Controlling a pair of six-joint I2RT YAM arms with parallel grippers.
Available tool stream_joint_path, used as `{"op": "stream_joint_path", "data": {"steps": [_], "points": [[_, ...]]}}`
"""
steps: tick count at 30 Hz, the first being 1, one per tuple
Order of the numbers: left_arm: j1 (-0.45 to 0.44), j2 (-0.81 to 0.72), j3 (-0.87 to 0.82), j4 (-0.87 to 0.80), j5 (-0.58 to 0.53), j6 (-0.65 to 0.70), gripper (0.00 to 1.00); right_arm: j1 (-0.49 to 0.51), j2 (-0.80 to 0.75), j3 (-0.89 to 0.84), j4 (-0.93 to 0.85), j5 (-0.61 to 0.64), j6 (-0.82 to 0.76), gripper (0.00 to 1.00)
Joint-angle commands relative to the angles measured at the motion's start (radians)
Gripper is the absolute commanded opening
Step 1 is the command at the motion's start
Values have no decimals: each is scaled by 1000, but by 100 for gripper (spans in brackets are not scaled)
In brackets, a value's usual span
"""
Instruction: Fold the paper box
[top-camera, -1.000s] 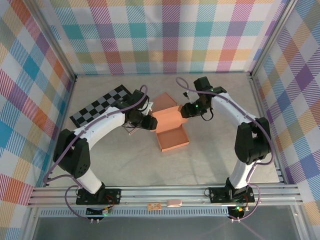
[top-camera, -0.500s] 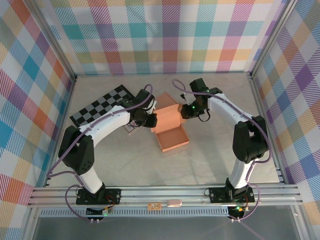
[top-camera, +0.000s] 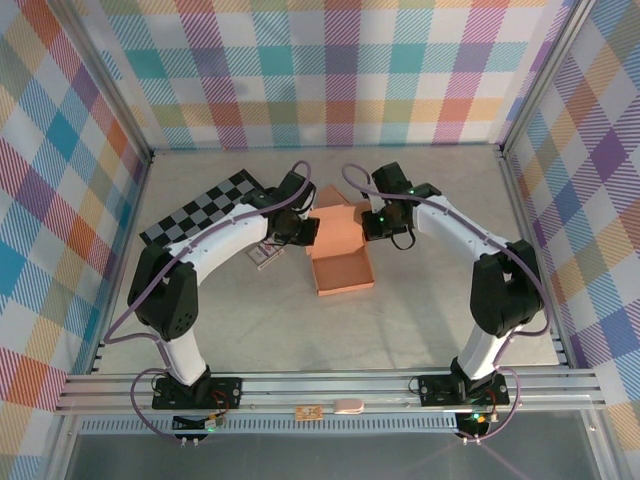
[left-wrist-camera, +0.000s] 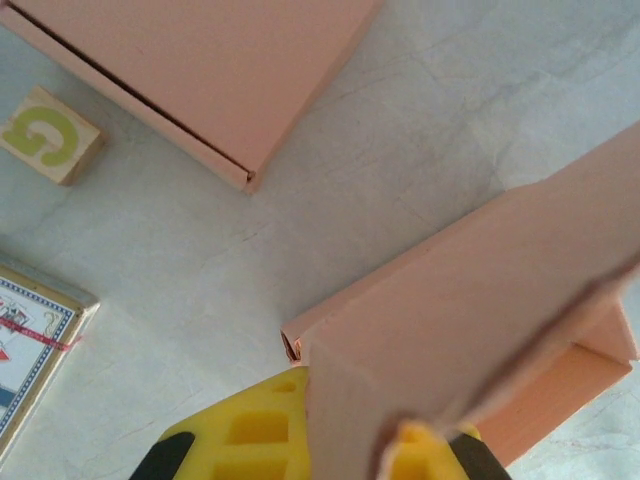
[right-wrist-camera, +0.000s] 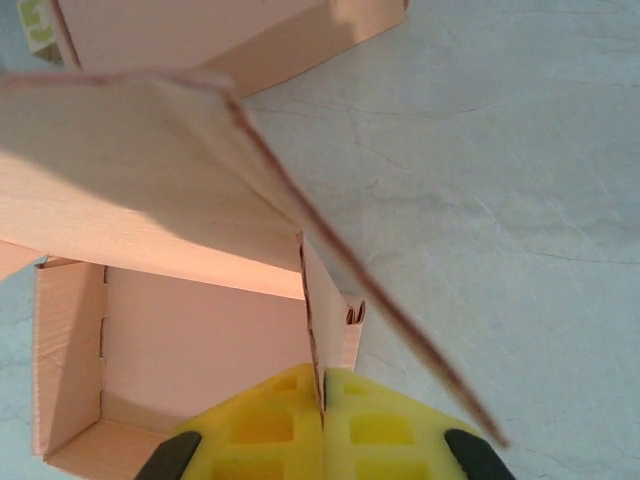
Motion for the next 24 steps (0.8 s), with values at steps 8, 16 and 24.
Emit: {"op": "stream_joint_path", "data": {"steps": [8,16,24], "points": [[-6,52,56,175,-68,-58,0,28,-88,-112,251,118,214,0],[0,99,67,279,-42,-70,0,32,-124,-242,434,125,230,0],[-22,58,-51,463,-39,-63,0,58,-164,-349,547,153,209,0]]}}
